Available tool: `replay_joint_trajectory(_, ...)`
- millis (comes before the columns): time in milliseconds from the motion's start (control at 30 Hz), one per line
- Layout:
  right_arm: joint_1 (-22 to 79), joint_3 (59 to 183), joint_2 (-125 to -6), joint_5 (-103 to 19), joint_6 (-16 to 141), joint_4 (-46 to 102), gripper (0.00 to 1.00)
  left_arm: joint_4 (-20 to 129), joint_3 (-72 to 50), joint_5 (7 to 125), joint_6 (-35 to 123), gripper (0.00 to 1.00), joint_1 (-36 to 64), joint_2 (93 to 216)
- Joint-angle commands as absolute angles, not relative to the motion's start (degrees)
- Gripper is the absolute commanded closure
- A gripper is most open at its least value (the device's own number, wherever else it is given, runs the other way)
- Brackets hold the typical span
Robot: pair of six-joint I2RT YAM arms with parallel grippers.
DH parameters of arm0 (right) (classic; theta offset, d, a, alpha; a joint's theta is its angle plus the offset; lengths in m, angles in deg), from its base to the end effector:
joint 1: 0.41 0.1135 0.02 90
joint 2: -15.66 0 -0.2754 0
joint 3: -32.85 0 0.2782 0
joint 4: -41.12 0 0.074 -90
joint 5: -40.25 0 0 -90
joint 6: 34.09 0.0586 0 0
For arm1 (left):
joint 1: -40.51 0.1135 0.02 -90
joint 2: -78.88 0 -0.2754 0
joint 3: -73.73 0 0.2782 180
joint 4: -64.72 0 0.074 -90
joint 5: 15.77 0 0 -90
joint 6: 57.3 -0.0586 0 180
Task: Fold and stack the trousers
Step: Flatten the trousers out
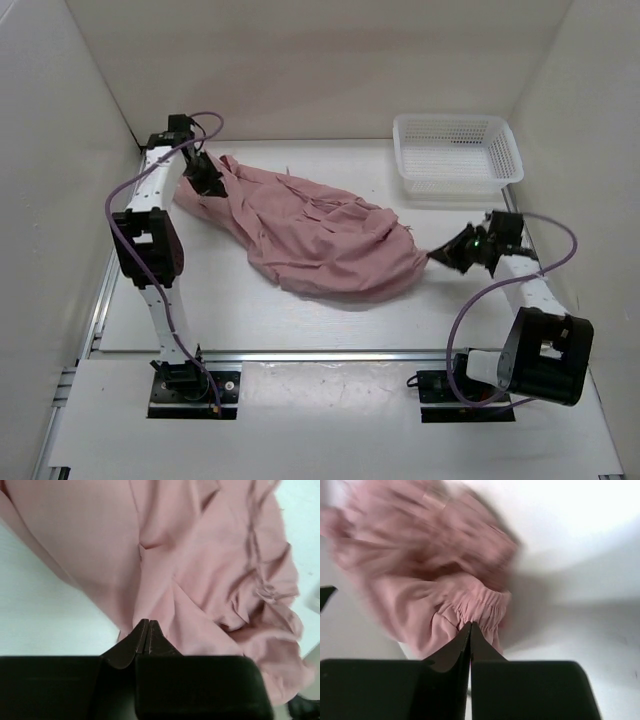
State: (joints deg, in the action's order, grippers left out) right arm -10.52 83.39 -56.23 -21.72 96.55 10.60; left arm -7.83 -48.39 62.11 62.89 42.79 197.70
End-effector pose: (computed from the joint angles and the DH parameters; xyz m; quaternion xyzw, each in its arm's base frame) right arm 0.2718 -0.0205 0.1751 0.3215 0.8624 0.3043 0.2455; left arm 0.4771 0.0067 0.2480 -0.2552 0.9445 -0.1440 0.1488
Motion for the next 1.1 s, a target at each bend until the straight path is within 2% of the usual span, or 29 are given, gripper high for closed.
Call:
replay_joint_trajectory(0,-10.4,97.5,-55.4,-24.9,93.8,9.0,1.0,-13.8,-58.9,59.9,61.5,0.9,45.4,195.7)
replay_joint_trajectory(33,-10.4,104.8,-55.4,-24.9,93.8,6.8,1.0,-14.8,-60.7,59.2,61.5,0.9,46.3,194.4)
replay_joint_trajectory(167,-10.4,117.5,-55.9,-28.4,90.2,-1.3,1.0,-15.3,-63.3,58.1,61.5,0.9,51.0,187.9)
replay_joint_trajectory(300,-10.4,114.6,-50.7,-33.6,89.7,-6.0,1.0,-15.3,-58.3,61.7,59.1,0.9,51.0,180.3)
replay_joint_trajectory(400,-11.0,109.4,-44.3,-40.4,90.9,-7.2,1.0,-12.2,-47.3,64.2,59.1,0.88,51.0,173.5)
replay_joint_trajectory(433,-11.6,106.3,-41.9,-41.0,91.7,-7.2,1.0,-10.6,-40.8,64.2,59.1,0.81,51.0,172.2)
replay_joint_trajectory(500,-11.6,104.4,-40.5,-41.6,92.3,-7.8,1.0,-7.8,-36.3,63.6,59.1,0.66,50.3,172.3)
replay_joint_trajectory(533,-11.6,103.8,-40.0,-41.6,92.3,-7.8,1.0,-7.8,-35.4,63.6,58.5,0.57,48.9,173.7)
replay_joint_trajectory(567,-11.6,103.1,-40.0,-41.6,92.3,-8.3,1.0,-7.8,-34.7,63.1,58.5,0.39,48.3,175.4)
replay_joint_trajectory(600,-11.6,103.1,-40.0,-41.0,92.3,-9.1,1.0,-7.8,-34.7,63.1,58.5,0.34,47.5,178.9)
replay_joint_trajectory(667,-11.6,103.1,-40.0,-40.4,91.8,-9.6,1.0,-7.8,-37.5,65.7,58.5,0.33,45.8,182.2)
replay_joint_trajectory(733,-11.6,103.1,-40.0,-40.4,91.2,-10.4,1.0,-8.3,-40.6,69.2,59.9,0.37,44.9,186.4)
replay_joint_trajectory(867,-11.6,102.0,-38.9,-40.4,90.0,-11.7,1.0,-10.9,-51.0,72.7,62.0,0.37,42.4,194.1)
replay_joint_trajectory(933,-11.6,101.3,-38.9,-39.6,89.5,-11.7,1.0,-11.5,-55.4,74.1,62.7,0.31,41.6,199.3)
replay_joint_trajectory(1033,-11.6,101.3,-38.9,-38.9,88.8,-12.9,1.0,-12.0,-58.9,74.1,63.8,0.16,41.6,206.1)
replay_joint_trajectory(1067,-11.6,101.3,-38.9,-38.8,88.8,-12.9,1.0,-12.0,-60.2,73.3,64.4,0.16,41.6,207.8)
